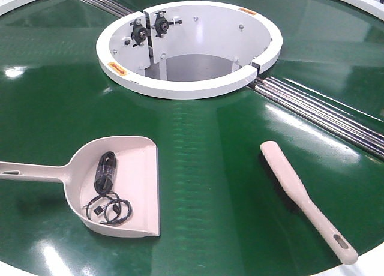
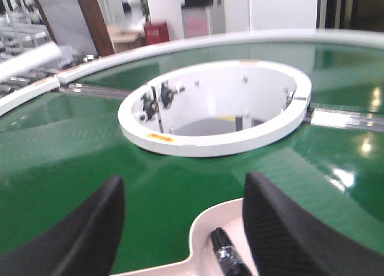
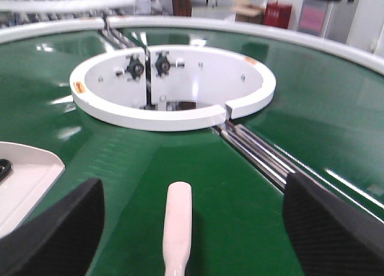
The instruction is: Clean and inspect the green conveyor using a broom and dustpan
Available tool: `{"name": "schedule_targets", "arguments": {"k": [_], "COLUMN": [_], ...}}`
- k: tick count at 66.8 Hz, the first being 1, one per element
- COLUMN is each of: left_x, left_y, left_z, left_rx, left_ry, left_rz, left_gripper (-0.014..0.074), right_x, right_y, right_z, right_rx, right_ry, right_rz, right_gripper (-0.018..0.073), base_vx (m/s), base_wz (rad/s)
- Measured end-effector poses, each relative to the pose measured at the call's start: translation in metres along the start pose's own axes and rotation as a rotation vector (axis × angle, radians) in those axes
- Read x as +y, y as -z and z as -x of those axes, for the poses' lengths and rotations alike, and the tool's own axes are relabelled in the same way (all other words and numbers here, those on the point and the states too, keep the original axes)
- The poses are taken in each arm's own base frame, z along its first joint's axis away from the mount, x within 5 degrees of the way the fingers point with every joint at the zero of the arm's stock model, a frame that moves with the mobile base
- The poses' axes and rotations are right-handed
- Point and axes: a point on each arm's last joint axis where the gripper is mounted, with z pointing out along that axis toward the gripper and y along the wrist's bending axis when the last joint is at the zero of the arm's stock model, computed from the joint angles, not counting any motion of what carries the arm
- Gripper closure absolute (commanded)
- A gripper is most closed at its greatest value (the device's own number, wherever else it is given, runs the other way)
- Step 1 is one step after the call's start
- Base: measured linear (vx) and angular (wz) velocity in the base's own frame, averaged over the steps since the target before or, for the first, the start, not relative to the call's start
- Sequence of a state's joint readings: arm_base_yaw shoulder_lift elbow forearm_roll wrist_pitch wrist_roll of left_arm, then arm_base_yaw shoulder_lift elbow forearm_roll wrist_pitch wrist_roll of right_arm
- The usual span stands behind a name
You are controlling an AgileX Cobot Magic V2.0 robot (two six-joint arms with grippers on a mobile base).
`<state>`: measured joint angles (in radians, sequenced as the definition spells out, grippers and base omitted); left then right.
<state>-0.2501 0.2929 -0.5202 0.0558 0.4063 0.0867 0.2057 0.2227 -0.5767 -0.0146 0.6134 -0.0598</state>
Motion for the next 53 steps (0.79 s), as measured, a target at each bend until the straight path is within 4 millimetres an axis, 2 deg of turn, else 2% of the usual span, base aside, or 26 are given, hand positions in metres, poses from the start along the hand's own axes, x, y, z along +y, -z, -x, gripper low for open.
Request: {"name": "schedule_targets", "arguments": {"k": [7,14,22,28,34,38,53], "left_x": [-0.005,-0.010,-0.011,-0.011,-0.011,-0.011,-0.011], "left_y": [0.009,0.008,0.007,0.007,0.007,0.007,0.007], "left_z": [-0.038,-0.068,-0.076,-0.075,-0.076,-0.076,-0.076], "left_rx": [-0.038,-0.019,-0.038,-0.051,-0.042,-0.040,-0.043], "left_ry": [0.043,0.051,0.052,0.052,0.052,0.052,0.052], "left_rz": [0.002,-0.001,-0.001,0.000,-0.001,-0.001,-0.001], "left_gripper": [0.0274,0.0302,0.0365,0.0474,0.0605,0.0605,0.0604], "right_x": [0.002,0.005,0.007,0.006,0.006,0.006,0.006], "right_y": [0.010,0.003,-0.012,-0.014,-0.013,-0.013,-0.013], "right_z": [-0.030,-0.062,-0.087,-0.085,-0.079,-0.078,-0.075], "right_rx": [-0.057,-0.034,0.003,-0.056,-0.123,-0.135,-0.166], "right_ry": [0.003,0.003,0.006,0.007,0.008,0.008,0.007], "right_rz": [-0.004,-0.002,0.002,-0.002,-0.006,-0.007,-0.008], "right_gripper": [-0.0022,-0.0022,0.0013,0.0137,0.0390,0.0578,0.0568], "base_vx": [0.00,0.00,0.00,0.00,0.00,0.00,0.00], "base_wz": [0.00,0.00,0.00,0.00,0.00,0.00,0.00]}}
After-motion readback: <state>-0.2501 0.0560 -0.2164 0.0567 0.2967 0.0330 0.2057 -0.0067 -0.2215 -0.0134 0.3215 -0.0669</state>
